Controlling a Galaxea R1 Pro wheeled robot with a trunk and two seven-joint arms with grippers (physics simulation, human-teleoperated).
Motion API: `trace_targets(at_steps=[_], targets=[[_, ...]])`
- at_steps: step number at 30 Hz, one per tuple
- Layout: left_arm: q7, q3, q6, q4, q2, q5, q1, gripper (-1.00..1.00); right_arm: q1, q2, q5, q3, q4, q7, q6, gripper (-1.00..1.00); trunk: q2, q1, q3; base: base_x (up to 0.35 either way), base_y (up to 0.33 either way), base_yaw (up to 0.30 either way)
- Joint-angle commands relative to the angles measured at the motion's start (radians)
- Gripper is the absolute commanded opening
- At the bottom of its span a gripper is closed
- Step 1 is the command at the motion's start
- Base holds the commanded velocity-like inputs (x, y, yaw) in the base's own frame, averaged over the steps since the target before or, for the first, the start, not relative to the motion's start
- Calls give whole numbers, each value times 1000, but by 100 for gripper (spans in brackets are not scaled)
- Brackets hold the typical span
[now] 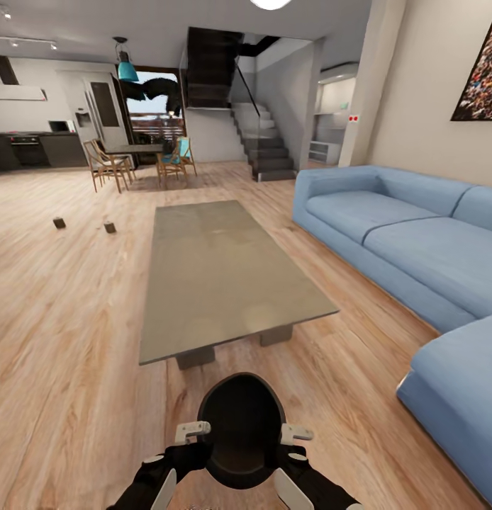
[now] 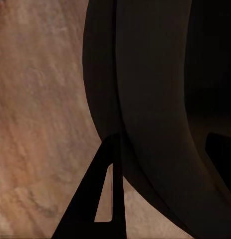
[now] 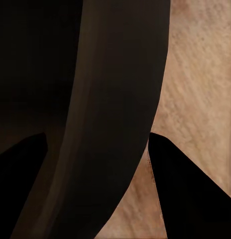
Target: Place each of the two pumpkins and all three candles from the living room inside a cabinet in the living room (use any cabinet), then make sure every cabinet is closed, and position the cauldron so it is next to a table in the living room.
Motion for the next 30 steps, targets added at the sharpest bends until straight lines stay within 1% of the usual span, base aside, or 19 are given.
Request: trace_targets(at_steps=[1, 8, 15, 19, 30], targets=[[-2, -12, 6, -2, -1, 24, -1, -100, -1, 4, -20, 33, -2, -8, 4, -100, 0, 0, -1, 0, -247, 160], [-2, -12, 6, -2, -1, 24, -1, -100, -1, 4, -20, 33, -2, -8, 4, -100, 0, 0, -1, 0, -245, 46], [-2, -12, 6, -2, -1, 24, -1, -100, -1, 4, -20, 33, -2, -7, 4, -100, 0, 0, -1, 4, -197, 211], [-2, -12, 6, -2, -1, 24, -1, -100, -1, 4, -20, 33, -2, -7, 4, -100, 0, 0, -1, 76, -64, 85], [-2, -12, 6, -2, -1, 24, -1, -100, -1, 4, -20, 33, -2, -7, 4, -100, 0, 0, -1, 79, -5, 5]])
